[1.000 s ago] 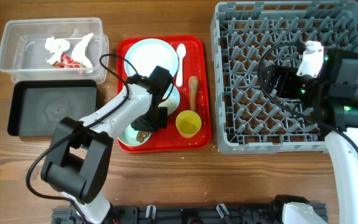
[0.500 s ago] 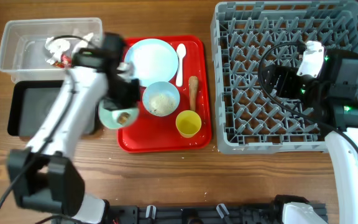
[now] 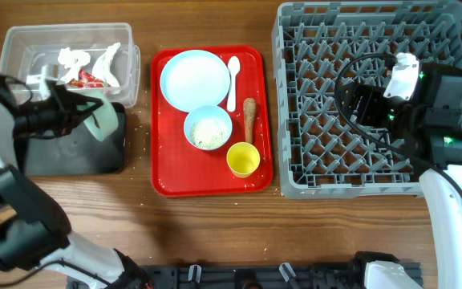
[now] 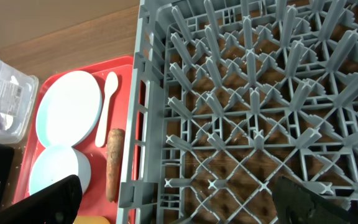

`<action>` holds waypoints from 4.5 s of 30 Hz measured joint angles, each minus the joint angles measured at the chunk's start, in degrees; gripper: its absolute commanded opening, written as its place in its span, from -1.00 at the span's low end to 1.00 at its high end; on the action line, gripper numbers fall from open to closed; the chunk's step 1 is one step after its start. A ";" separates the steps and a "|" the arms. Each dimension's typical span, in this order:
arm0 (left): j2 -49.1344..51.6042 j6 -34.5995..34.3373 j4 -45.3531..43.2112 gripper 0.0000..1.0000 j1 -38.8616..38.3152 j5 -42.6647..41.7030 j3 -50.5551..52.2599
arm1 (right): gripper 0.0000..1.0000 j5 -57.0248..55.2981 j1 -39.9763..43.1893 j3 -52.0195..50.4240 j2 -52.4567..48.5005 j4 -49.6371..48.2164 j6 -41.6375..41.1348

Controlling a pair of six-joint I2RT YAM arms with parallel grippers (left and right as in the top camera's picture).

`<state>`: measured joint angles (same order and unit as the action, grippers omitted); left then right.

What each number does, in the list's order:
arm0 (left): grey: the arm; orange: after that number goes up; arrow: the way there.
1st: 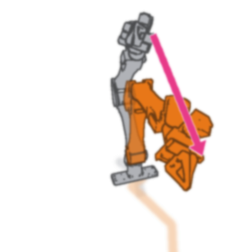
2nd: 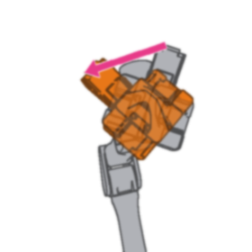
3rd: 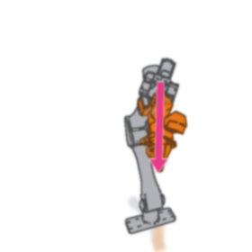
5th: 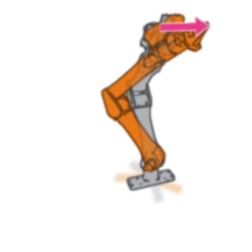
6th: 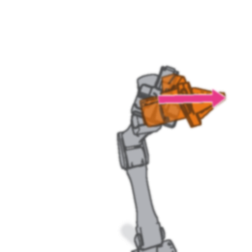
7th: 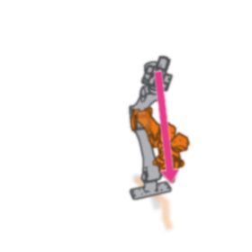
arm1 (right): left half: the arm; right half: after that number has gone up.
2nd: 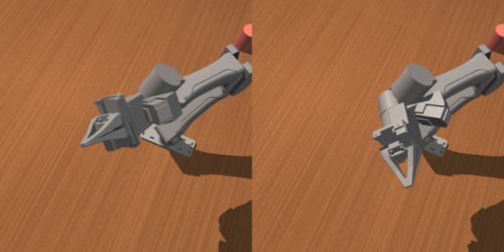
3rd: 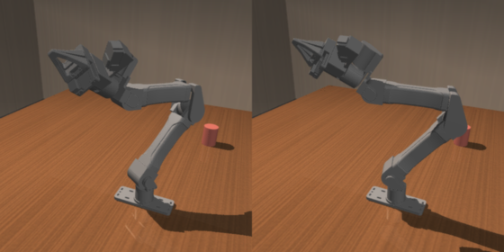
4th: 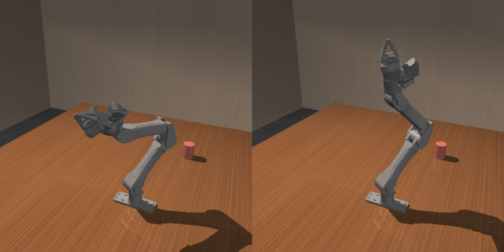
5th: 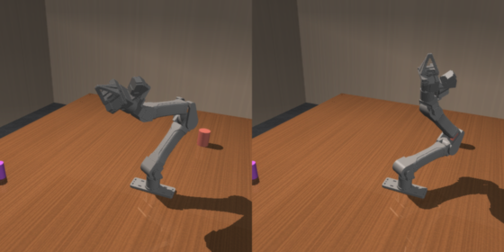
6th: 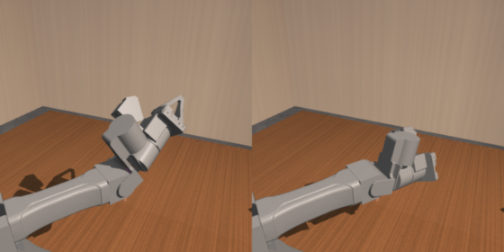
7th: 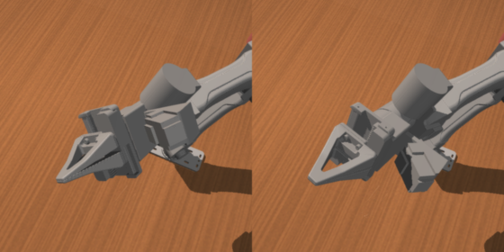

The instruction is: Sort waste into correct bins and load items into the dishwasher rack

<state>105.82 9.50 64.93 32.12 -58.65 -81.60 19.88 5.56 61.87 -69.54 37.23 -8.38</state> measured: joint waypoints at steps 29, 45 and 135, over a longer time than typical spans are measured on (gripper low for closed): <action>8.39 -8.87 3.76 -0.92 7.65 -29.81 0.00 | 0.99 0.00 0.00 0.00 0.00 0.00 0.00; -12.02 -7.67 10.56 -0.92 -22.38 13.14 0.00 | 1.00 0.00 0.00 0.00 0.00 -0.04 0.00; 4.26 -22.18 -25.55 -0.84 -66.20 60.94 8.07 | 0.99 0.00 0.00 0.00 -2.64 1.11 0.00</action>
<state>110.08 -12.69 39.38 -34.09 2.28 -73.54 19.88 5.56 61.87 -72.18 38.35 -8.38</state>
